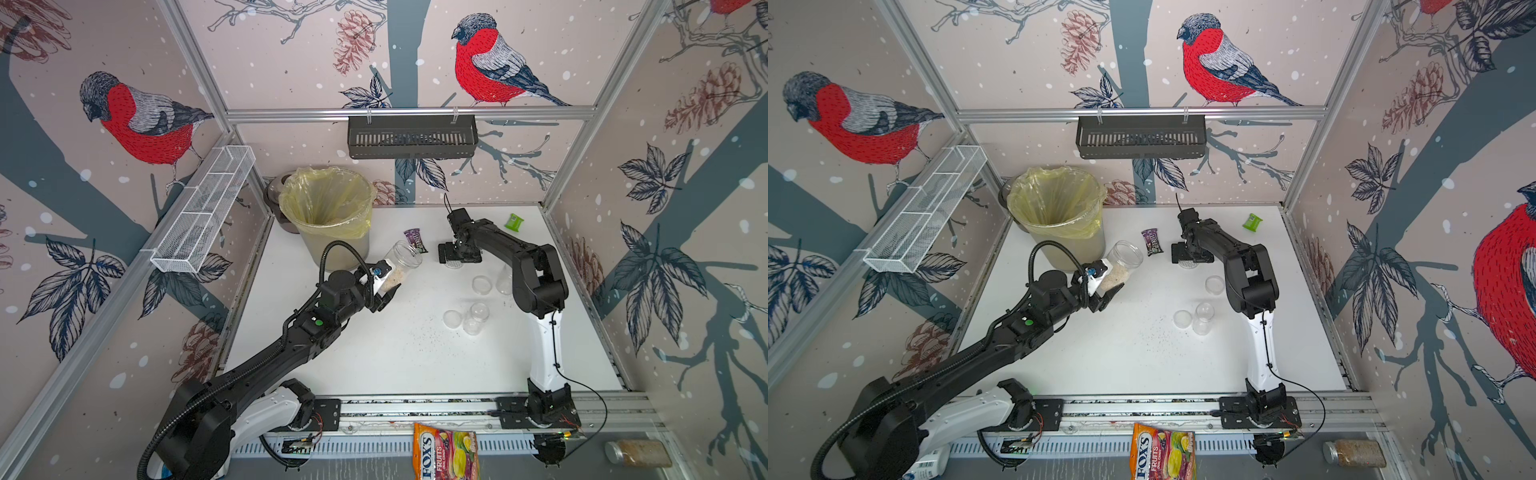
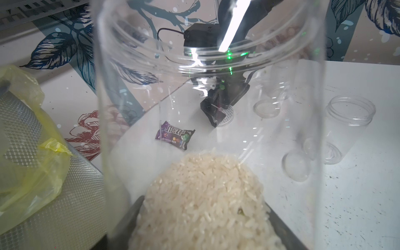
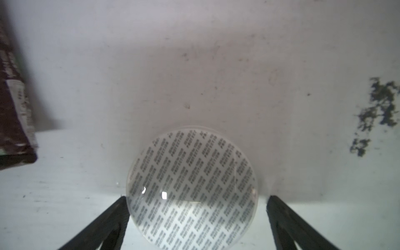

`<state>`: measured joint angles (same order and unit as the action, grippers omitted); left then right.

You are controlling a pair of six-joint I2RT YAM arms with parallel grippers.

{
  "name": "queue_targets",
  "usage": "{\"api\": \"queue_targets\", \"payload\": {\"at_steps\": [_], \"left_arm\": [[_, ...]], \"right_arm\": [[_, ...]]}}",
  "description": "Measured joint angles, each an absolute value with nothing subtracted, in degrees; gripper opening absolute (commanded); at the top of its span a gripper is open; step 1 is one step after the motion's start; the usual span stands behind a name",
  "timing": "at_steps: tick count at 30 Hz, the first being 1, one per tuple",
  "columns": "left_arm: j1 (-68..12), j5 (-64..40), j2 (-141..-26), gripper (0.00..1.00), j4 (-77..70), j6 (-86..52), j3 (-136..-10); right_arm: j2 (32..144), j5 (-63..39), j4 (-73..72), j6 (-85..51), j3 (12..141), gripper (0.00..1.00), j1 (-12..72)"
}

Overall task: Empty moldy rice from jars
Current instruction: Place the lid at the center of the board, then pour the moldy rice from the jar into the trash bin.

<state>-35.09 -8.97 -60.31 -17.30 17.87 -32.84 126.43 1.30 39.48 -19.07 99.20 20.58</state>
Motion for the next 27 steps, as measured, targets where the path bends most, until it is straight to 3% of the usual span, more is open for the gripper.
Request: {"api": "queue_targets", "payload": {"at_steps": [14,21,27], "left_arm": [[-35.09,-8.80,-60.16,0.00,-16.14,16.91,-33.56],[-35.09,-8.80,-59.92,0.00,-16.14,16.40,-33.58],[-35.09,-8.73,-58.72,0.00,-16.64,14.52,-33.58]], "right_arm": [[106.17,-2.48,39.29,-16.32,95.46,1.00,20.34],[90.00,-15.86,32.08,-16.60,82.72,1.00,20.91],[75.44,-25.54,19.94,-20.27,69.93,1.00,26.15]]}}
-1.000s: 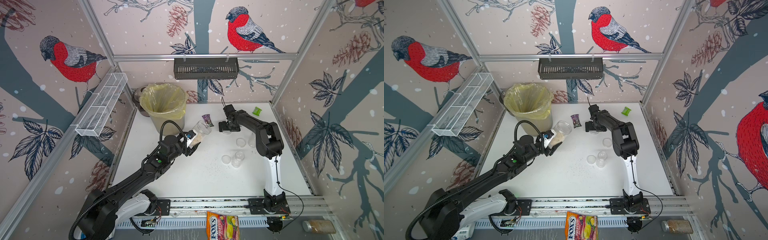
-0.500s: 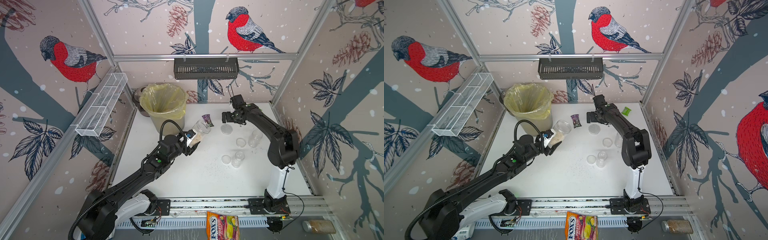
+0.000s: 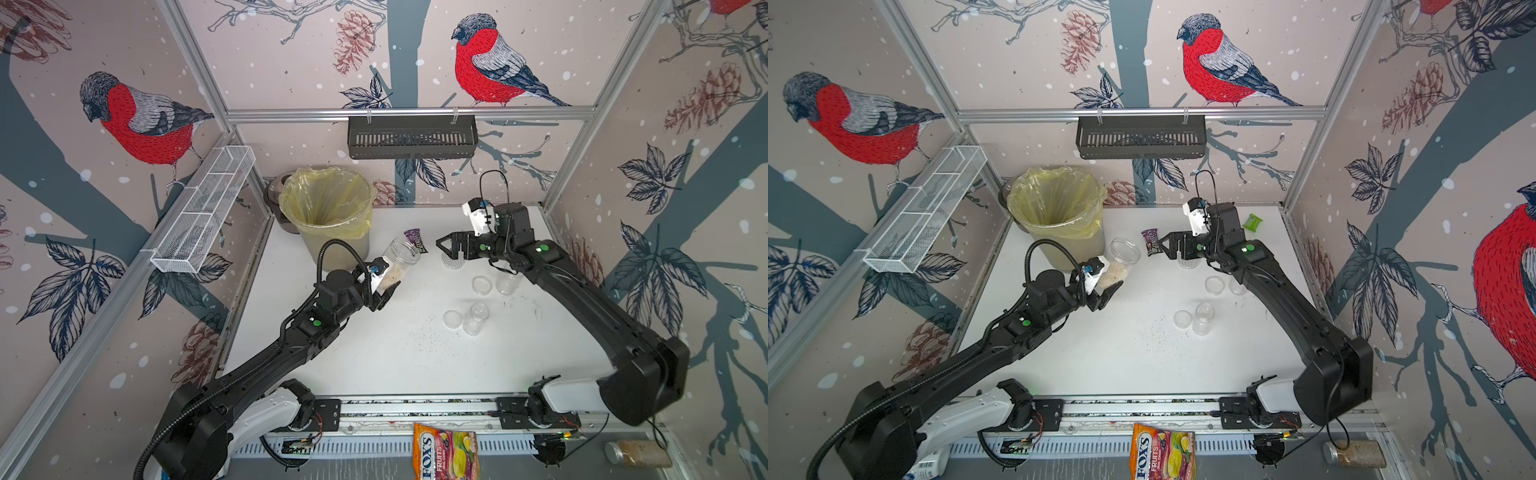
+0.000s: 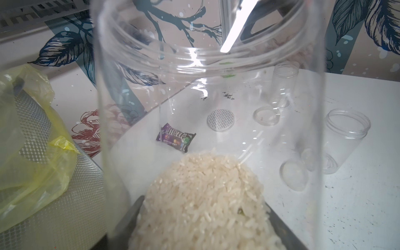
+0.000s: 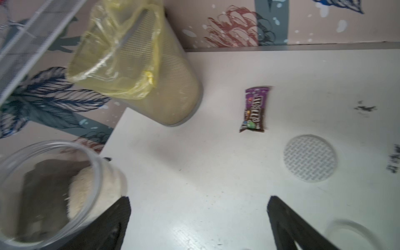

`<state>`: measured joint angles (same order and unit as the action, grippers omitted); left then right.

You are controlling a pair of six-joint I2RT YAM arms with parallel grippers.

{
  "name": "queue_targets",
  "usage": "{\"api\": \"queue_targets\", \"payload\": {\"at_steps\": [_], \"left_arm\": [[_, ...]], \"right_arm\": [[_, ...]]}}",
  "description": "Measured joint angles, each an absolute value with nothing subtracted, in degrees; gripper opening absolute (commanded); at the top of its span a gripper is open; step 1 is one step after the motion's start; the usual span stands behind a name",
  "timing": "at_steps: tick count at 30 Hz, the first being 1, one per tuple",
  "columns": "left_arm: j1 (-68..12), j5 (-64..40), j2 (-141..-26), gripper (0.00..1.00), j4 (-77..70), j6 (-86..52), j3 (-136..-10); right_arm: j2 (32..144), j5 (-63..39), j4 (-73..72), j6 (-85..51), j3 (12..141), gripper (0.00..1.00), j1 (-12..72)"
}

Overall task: Empty moldy rice from jars
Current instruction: Pour the moldy rice from the jar into the trash bin.

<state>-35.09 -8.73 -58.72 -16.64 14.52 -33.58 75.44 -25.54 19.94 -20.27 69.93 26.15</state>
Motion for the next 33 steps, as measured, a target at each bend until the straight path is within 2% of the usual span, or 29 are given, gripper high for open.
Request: {"api": "queue_targets", "payload": {"at_steps": [8,15,33], "left_arm": [[-35.09,-8.86,-58.46,0.00,-17.76,11.79,-34.65],[-35.09,-9.06,-58.41,0.01,-17.76,10.31,-34.85],[-35.09,-12.14,-59.18,0.01,-17.76,8.82,-35.18]], "right_arm": [[66.96,-27.68,4.78,-27.05,57.34,1.00,34.72],[65.04,-27.53,-2.87,-29.80,54.63,1.00,39.00],[74.13,-25.08,-12.19,-30.20,56.29,1.00,42.81]]}}
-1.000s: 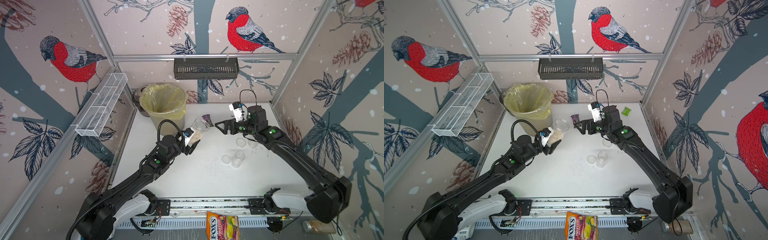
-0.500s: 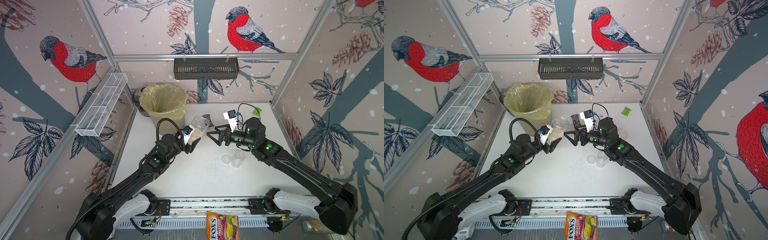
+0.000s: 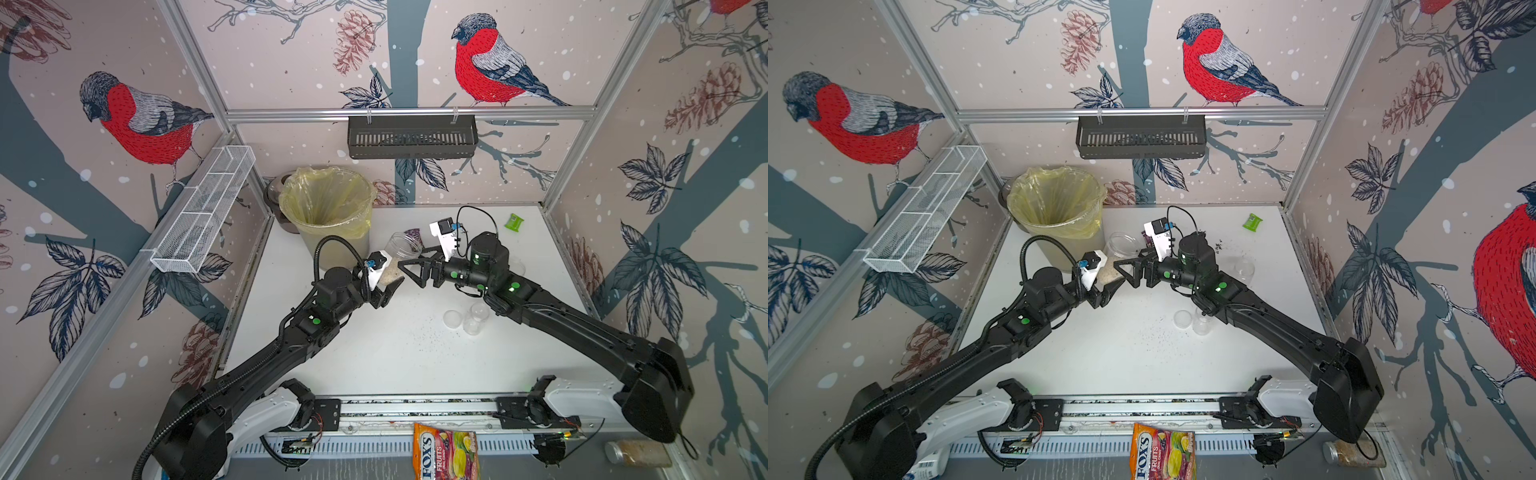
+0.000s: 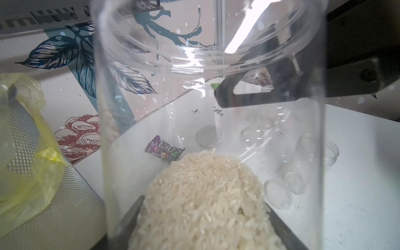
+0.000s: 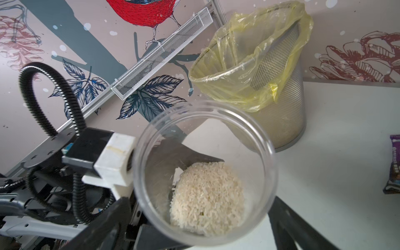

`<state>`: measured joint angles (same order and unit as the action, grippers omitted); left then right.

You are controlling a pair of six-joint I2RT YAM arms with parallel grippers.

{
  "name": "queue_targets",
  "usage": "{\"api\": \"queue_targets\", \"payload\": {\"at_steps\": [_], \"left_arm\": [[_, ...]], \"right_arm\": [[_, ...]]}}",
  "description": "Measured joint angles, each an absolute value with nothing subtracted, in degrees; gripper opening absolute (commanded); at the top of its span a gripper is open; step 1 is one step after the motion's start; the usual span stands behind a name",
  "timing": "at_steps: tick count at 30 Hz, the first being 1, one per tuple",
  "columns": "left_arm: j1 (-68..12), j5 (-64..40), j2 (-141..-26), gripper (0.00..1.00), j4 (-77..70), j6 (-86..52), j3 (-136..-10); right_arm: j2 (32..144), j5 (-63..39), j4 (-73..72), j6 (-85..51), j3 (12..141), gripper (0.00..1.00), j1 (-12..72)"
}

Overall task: Empty moldy rice from jars
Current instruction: Pour the moldy rice from the jar into the trash bin.

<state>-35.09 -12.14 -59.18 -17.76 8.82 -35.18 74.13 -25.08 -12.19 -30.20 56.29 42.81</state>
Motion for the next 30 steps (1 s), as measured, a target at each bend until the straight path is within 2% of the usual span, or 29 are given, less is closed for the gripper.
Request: {"api": "queue_targets", "payload": {"at_steps": [11,18,21,23,25,27,30], "left_arm": [[-35.11,-14.90,-59.77,0.02,-17.78,8.73,-35.18],[-35.11,-15.25,-60.01,0.02,-18.17,8.40,-35.18],[-35.11,-15.70,-60.25,0.05,-18.59,8.38,-35.18],[-35.09,-15.94,-60.34,0.14,-18.59,8.19,-35.16],[-35.09,-15.64,-60.34,0.27,-18.55,7.81,-35.16],[-35.09,-15.20,-60.23,0.34,-18.55,7.51,-35.14],[-35.09,-14.70,-59.40,0.46,-18.55,7.38,-34.70]], "right_arm": [[79.44,-25.06,-15.31,-31.55,59.31,1.00,43.07],[80.51,-25.65,-17.41,-33.23,59.20,0.96,43.13],[80.90,-26.09,-18.37,-33.69,59.13,0.90,43.18],[81.34,-26.50,-18.94,-34.28,59.13,0.86,43.18],[81.80,-26.48,-19.81,-34.28,59.13,0.81,43.22],[81.93,-26.44,-20.21,-34.41,59.13,0.74,43.29],[82.04,-26.46,-20.67,-34.70,59.13,0.71,43.33]]}}
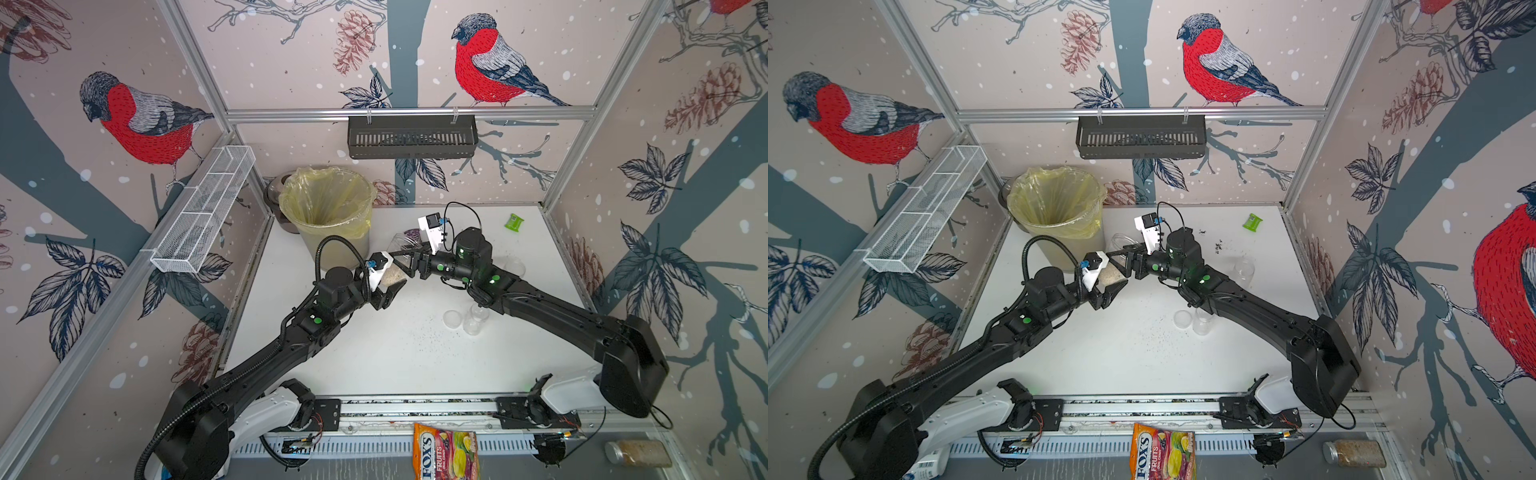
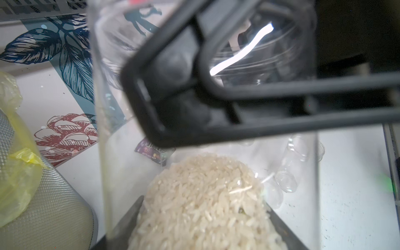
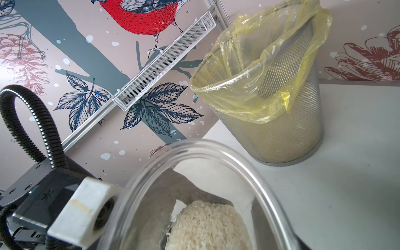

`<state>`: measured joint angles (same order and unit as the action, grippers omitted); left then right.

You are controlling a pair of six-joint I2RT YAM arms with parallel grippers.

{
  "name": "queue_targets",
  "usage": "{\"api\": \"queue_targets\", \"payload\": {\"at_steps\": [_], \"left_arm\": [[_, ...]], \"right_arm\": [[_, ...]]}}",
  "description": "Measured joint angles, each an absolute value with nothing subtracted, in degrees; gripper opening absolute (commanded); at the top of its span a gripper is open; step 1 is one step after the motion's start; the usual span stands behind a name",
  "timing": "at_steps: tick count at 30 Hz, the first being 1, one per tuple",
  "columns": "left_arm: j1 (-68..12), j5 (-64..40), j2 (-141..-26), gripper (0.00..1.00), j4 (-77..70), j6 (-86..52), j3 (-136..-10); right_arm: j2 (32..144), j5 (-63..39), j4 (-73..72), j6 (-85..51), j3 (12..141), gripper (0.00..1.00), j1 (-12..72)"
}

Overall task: Empty moldy rice from jars
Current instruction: Pour the moldy rice from the jar into the trash bin.

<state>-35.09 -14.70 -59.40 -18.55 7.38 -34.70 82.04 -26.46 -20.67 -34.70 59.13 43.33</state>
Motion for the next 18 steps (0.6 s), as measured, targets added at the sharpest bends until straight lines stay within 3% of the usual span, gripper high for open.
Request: {"api": "queue_targets", "payload": {"at_steps": [5,9,10,18], "left_arm": [[-35.16,-13.58,-57.87,0.62,-19.25,6.28,-32.93],[-35.16,-13.02,-57.28,0.82,-21.58,5.76,-31.51],[-35.16,-12.78,-57.23,0.97,-22.06,5.67,-31.33],[-35.16,-10.52,-57.12,0.99,-27.90,6.24,-30.55]], "right_arm": [[82.41,-26.55,-20.25,-35.16,59.37,0.66,43.57],[83.15,-26.89,-19.33,-35.88,60.60,0.62,43.57],[83.33,-26.87,-19.22,-36.47,60.90,0.61,43.57],[84.47,-21.43,-13.91,-41.78,64.45,0.61,43.44]]}}
